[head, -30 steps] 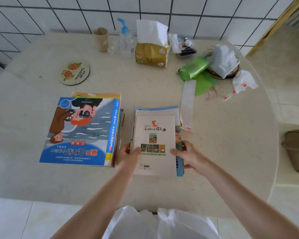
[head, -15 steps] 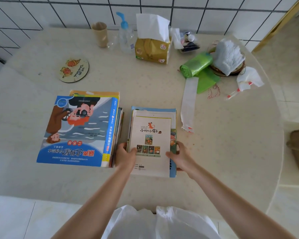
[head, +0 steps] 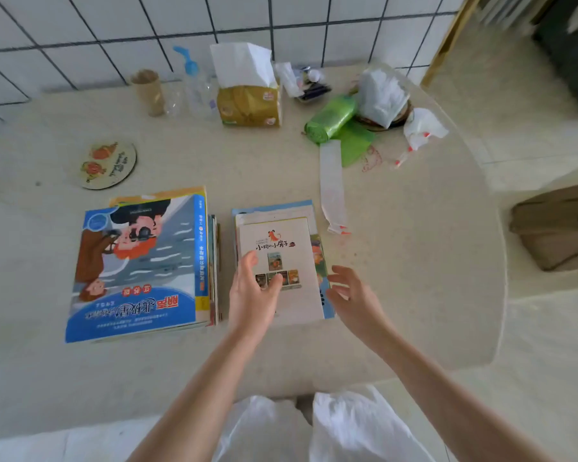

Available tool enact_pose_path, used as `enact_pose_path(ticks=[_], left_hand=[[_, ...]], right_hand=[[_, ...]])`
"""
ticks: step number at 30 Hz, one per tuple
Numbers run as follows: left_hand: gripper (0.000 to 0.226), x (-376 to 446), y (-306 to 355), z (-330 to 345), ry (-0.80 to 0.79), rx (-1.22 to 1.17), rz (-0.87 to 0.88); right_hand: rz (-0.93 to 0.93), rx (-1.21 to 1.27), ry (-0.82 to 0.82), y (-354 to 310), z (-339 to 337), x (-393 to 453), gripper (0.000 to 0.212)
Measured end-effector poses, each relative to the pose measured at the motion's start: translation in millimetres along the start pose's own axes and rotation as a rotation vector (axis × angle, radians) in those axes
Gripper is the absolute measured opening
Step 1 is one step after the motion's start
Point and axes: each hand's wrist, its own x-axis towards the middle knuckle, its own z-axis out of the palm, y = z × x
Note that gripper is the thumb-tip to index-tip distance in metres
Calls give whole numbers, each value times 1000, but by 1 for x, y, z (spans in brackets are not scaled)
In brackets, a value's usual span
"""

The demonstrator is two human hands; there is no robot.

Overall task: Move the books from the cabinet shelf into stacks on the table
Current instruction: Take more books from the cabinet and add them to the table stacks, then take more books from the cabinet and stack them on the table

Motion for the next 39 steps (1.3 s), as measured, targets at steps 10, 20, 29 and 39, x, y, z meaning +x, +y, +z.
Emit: enact_pose_path(ticks=[10,20,29,39], left_hand=[[25,-35,-29,-14,-384,91,387],[19,-107,-61,-31,-781,311,593],[24,-212,-95,9,-1161,552,976],[22,-428,-195,9,-1520,641,1213]], right_hand=[[143,130,402,27,43,-96,38],[387,276,736,67,106,-240,36],[640,471,1040,130,179,-378,35],[861,632,1335,198,309,-576,31]])
